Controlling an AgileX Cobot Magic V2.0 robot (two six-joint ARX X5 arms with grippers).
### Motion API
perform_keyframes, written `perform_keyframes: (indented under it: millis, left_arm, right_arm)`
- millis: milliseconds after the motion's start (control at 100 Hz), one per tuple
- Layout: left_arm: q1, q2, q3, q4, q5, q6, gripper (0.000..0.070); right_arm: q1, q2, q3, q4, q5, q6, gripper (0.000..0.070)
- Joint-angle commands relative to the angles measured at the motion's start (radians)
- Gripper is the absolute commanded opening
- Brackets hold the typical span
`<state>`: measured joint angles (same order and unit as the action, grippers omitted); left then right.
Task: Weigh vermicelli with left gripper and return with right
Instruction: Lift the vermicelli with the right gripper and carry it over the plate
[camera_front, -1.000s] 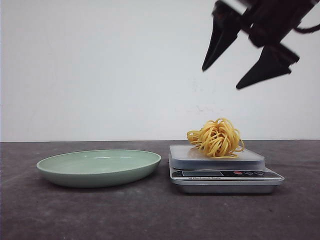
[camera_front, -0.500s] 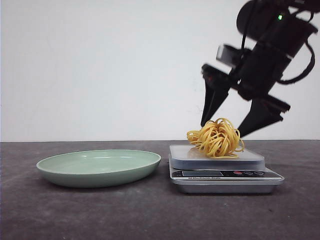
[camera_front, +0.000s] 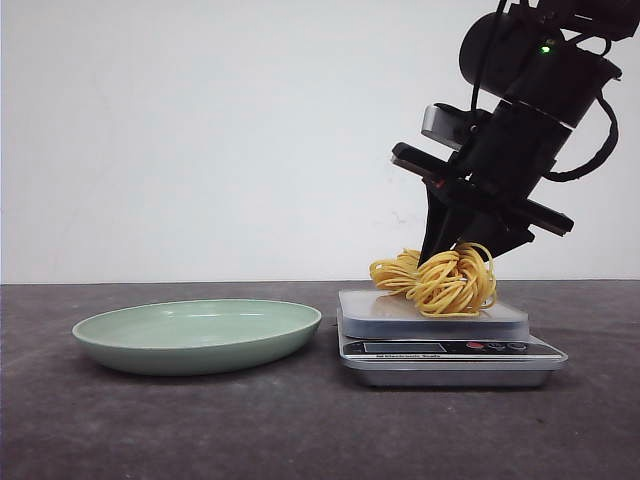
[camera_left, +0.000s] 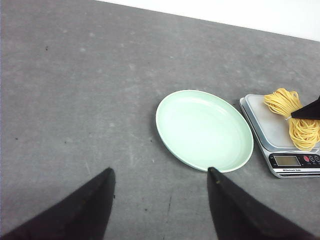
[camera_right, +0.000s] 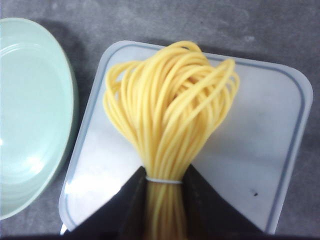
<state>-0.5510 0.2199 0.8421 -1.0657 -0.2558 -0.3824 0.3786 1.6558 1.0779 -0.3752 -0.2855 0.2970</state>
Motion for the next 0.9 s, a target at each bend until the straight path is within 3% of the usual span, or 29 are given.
perform_keyframes:
  millis: [0, 280, 440, 640, 890]
  left_arm:
    - [-0.005, -0.002, 0.013, 0.011, 0.002, -0.004, 0.035]
    - [-0.005, -0.002, 0.013, 0.019, 0.001, -0.004, 0.035]
    - [-0.005, -0.002, 0.013, 0.05, 0.001, -0.005, 0.035]
    - [-0.005, -0.002, 0.013, 0.113, 0.001, -0.004, 0.035]
    - [-0.005, -0.002, 0.013, 0.117, 0.001, -0.004, 0.035]
  right_arm:
    - [0.005, 0.015, 0.031, 0.001, 0.006, 0.013, 0.0]
    - [0.069, -0.096, 0.112, -0.022, -0.008, 0.014, 0.0]
    - [0.162, -0.114, 0.221, -0.018, -0.061, 0.069, 0.0]
    - [0.312, -0.066, 0.301, 0.126, 0.034, 0.132, 0.0]
    - [0.38, 0.071, 0.304, 0.256, 0.056, 0.204, 0.0]
